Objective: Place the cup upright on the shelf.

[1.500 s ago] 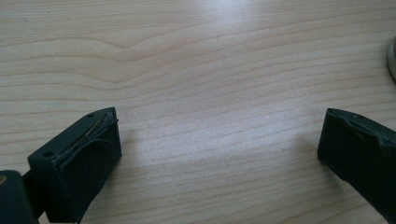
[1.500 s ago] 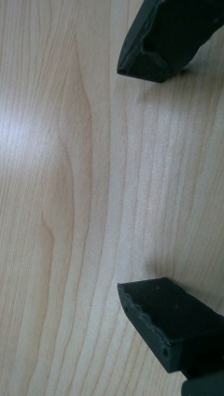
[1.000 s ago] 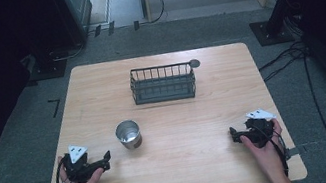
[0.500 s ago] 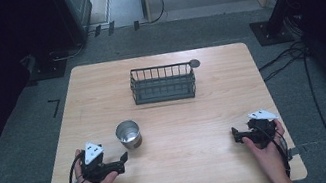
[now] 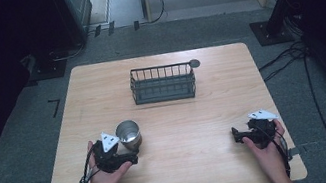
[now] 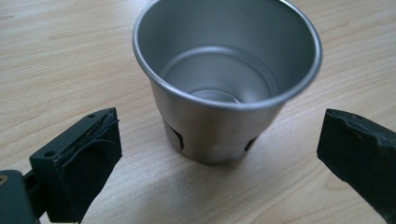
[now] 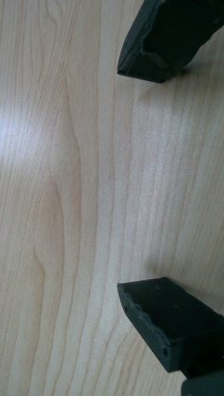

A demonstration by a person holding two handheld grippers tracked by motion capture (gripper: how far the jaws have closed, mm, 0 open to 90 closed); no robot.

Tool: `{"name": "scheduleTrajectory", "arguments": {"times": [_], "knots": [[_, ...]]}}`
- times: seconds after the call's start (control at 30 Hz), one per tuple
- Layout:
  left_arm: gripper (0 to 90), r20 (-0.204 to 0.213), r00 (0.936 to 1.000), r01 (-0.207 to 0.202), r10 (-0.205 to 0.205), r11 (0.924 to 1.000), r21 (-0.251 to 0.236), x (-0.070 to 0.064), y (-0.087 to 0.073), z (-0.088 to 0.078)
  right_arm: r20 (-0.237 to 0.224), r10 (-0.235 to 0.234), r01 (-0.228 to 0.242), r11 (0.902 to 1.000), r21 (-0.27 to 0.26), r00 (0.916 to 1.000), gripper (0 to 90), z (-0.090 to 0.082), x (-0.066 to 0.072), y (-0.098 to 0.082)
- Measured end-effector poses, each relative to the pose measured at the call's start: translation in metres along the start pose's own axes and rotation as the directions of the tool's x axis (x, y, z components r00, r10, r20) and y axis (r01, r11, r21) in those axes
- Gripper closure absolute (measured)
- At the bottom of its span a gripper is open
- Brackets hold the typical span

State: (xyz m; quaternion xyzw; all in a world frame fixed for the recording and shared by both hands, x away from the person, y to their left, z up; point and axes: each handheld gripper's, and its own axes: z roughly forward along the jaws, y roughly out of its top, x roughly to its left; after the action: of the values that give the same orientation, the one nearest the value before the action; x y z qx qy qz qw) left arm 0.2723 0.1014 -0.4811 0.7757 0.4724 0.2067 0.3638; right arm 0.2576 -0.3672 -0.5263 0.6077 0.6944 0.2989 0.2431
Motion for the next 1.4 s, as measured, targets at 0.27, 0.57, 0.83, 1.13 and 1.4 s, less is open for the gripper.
{"name": "scheduleTrajectory", "arguments": {"times": [0.27, 0.57, 0.83, 1.13, 1.4], "knots": [[1.2, -0.032, 0.9995, 0.000, 0.000, 1.0000, 0.000, -0.003, 0.012, 0.015, 0.001, 0.000, 0.000, 1.0000, 0.000, 1.0000, 0.0, 0.000, 0.000, 0.000], [7.1, -0.066, 0.9978, -0.004, 0.005, 0.9998, 0.018, -0.006, 0.021, 0.026, 0.001, 0.000, 0.000, 1.0000, 0.001, 1.0000, 0.0, 0.000, 0.000, 0.000], [17.0, -0.079, 0.9963, -0.034, 0.034, 0.9994, 0.005, -0.009, 0.028, 0.029, 0.001, 0.000, 0.000, 1.0000, 0.001, 1.0000, 0.0, 0.000, 0.000, 0.000], [19.2, -0.058, 0.9970, -0.052, 0.051, 0.9985, -0.018, -0.007, 0.040, 0.028, 0.000, 0.000, 0.000, 1.0000, 0.000, 1.0000, 0.0, 0.000, 0.000, 0.000], [19.3, -0.038, 0.9975, -0.060, 0.059, 0.9977, -0.032, -0.009, 0.055, 0.027, 0.001, 0.001, -0.001, 1.0000, 0.000, 1.0000, 0.0, 0.000, 0.000, 0.000]]}}
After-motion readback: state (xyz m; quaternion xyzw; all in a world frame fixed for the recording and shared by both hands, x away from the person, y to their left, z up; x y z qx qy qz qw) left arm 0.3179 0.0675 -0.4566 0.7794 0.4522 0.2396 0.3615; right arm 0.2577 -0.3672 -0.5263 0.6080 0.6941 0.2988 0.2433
